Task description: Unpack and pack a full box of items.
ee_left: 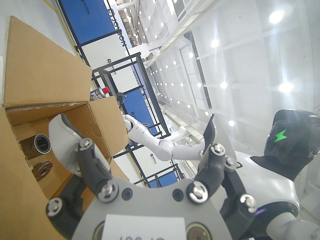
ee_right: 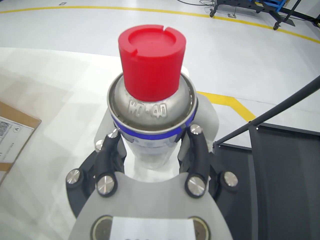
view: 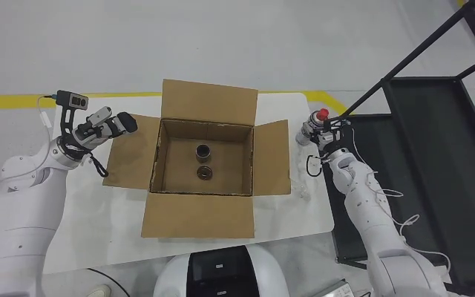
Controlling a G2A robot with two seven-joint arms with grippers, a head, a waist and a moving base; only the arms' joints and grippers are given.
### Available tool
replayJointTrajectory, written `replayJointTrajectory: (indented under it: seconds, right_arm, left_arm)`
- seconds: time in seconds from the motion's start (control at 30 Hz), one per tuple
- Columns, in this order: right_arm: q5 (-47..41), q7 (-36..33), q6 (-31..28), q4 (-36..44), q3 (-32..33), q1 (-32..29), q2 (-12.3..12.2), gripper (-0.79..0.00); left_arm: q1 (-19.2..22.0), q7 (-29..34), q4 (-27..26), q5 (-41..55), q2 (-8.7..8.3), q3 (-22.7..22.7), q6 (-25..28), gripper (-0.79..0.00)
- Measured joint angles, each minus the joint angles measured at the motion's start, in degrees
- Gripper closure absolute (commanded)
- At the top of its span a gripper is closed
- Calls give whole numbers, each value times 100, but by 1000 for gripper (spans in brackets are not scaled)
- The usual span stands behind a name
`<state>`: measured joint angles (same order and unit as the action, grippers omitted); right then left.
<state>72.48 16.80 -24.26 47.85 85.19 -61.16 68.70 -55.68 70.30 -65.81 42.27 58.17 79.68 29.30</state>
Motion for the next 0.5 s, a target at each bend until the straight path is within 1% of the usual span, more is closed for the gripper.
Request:
replayJointTrajectory:
  seconds: [0.13,0.23,0.27,0.37,0.5]
  right_arm:
    - [-209,191,-260,467,159,-76,-44,0]
    - [-386,291,-563,1243,336,-331,-95,0]
    - [-485,302,-685,1626,415,-478,-114,0]
    - [-606,161,-813,2549,622,-848,-150,0]
    - [-1331,-118,-1058,3584,792,-1174,-169,0]
  left_arm:
    - [0,0,0,0,0,0,0,-785]
    - [0,0,0,0,0,0,0,-785]
    - [0,0,0,0,0,0,0,-785]
    - [0,0,0,0,0,0,0,-785]
    - [0,0,0,0,0,0,0,-785]
